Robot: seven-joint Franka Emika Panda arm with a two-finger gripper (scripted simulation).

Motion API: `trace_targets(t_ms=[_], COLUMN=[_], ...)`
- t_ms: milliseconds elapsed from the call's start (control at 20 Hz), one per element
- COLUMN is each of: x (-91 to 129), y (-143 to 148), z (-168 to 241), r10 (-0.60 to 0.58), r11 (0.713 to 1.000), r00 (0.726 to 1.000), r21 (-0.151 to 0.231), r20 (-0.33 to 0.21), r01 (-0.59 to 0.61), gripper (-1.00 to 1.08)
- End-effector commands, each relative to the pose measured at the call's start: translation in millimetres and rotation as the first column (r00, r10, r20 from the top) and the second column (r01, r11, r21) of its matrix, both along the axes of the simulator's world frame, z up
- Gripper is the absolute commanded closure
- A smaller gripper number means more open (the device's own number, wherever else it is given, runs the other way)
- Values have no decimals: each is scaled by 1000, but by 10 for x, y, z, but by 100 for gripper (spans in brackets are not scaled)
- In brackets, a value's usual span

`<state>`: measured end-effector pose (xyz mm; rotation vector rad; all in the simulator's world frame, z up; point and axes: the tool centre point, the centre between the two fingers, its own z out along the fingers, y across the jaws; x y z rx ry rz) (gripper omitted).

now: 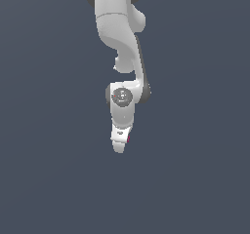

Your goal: Pick up the object and move it to a goal position.

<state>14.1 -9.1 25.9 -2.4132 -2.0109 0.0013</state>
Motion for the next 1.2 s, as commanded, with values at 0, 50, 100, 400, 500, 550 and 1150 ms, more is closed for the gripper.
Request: trace_targets(t_ms=[0,50,100,400,500,550,1150], x=[1,4,7,11,11,11,65], y=[-1,-2,-2,-2,-2,-2,-175], z=[-95,-117,-131,-140,-140,-140,73], r10=[1,1,1,1,1,1,1], r11=[1000,1000,1000,1000,1000,1000,1000], r00=[1000,1000,1000,1000,1000,1000,1000], r21=[0,0,0,0,0,0,0], r20=[1,1,1,1,1,1,1], r01=[-1,-1,-1,-1,-1,-1,-1], gripper=[-92,-92,-92,108,108,108,108])
